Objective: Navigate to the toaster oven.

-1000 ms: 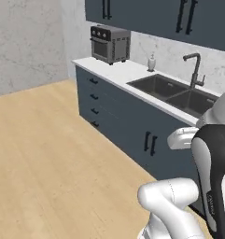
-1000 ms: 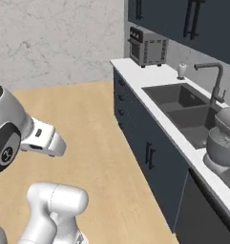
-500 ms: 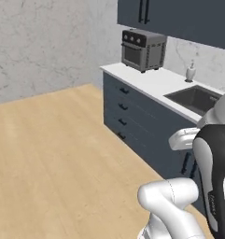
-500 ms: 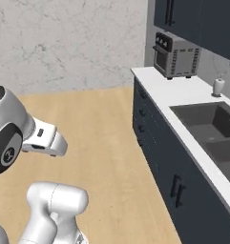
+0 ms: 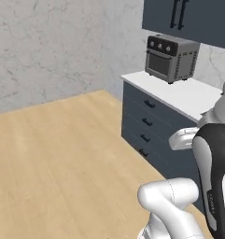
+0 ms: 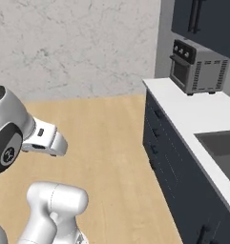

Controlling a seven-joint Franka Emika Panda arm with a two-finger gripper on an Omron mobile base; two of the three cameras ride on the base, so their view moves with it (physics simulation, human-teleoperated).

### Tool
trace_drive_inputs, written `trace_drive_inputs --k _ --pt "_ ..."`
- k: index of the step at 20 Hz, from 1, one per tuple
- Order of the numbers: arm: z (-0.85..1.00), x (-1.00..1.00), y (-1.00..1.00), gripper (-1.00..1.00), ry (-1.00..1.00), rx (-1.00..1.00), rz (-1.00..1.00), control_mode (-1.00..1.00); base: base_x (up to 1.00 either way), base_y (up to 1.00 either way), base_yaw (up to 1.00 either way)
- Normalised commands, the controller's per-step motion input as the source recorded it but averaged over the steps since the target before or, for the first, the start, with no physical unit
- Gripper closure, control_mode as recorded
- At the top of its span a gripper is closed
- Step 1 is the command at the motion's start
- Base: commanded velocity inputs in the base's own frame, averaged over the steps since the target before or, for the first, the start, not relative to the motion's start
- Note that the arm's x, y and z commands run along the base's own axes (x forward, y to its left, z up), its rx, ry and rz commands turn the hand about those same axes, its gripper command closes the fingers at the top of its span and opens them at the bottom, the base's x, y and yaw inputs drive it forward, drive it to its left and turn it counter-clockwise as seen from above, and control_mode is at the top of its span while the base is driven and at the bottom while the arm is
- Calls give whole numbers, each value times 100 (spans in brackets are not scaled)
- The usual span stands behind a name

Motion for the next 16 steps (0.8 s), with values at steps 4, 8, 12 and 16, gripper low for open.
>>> trace_drive_inputs --k 4,8,12,16 --pt "0 0 0 -100 0 0 0 100 100 13 -2" --pt "0 0 0 -100 0 0 0 100 100 39 -24" --pt "0 0 0 -100 0 0 0 100 100 52 -33" --pt "0 0 0 -100 0 0 0 100 100 66 -49"
